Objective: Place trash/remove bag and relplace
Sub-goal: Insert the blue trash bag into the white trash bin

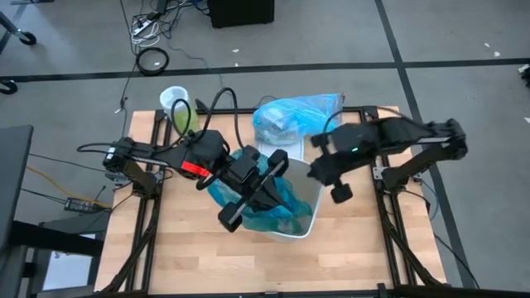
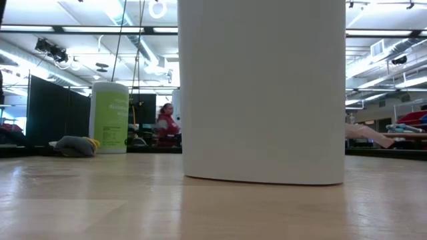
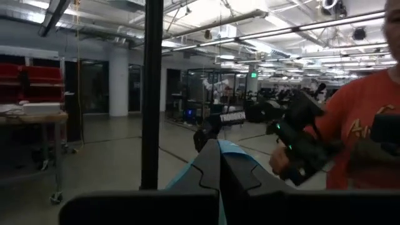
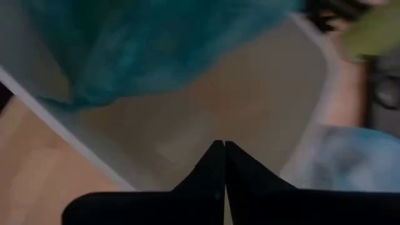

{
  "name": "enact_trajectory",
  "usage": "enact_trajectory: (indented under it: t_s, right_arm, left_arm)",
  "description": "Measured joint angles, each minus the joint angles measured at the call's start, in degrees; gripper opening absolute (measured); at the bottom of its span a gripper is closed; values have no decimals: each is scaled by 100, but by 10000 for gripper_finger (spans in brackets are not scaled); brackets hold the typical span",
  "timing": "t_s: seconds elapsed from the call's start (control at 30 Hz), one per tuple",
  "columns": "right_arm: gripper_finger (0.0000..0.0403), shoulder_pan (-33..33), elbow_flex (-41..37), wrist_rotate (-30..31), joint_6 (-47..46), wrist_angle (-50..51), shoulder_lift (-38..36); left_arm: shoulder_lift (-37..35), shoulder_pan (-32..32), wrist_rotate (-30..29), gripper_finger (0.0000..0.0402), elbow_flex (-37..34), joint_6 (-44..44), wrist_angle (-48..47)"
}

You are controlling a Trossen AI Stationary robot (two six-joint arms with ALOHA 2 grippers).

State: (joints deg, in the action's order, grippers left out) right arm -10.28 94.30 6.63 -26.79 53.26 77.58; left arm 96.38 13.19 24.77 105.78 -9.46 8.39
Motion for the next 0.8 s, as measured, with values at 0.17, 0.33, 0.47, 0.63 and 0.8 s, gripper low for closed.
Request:
enact_trajectory:
  t_s: [0.17, 0.33, 0.47, 0.63, 0.8]
  right_arm:
    - [0, -11, 0, 570, -28, -10, -528]
    - [0, -63, 2, 688, -24, 15, -697]
    - [0, -92, 2, 715, -3, 6, -662]
    - [0, -79, -2, 776, 369, -46, -518]
    - [0, 347, -2, 639, 971, -290, -459]
  left_arm:
    - [63, 10, -782, 2, 7, 604, -1075]
    - [305, -42, -1493, 2, -4, 821, -1672]
    - [343, -37, -1372, 1, -4, 914, -1369]
    - [341, -30, -158, 1, 11, 483, -1443]
    - [352, -22, 578, 1, 6, 9, -2862]
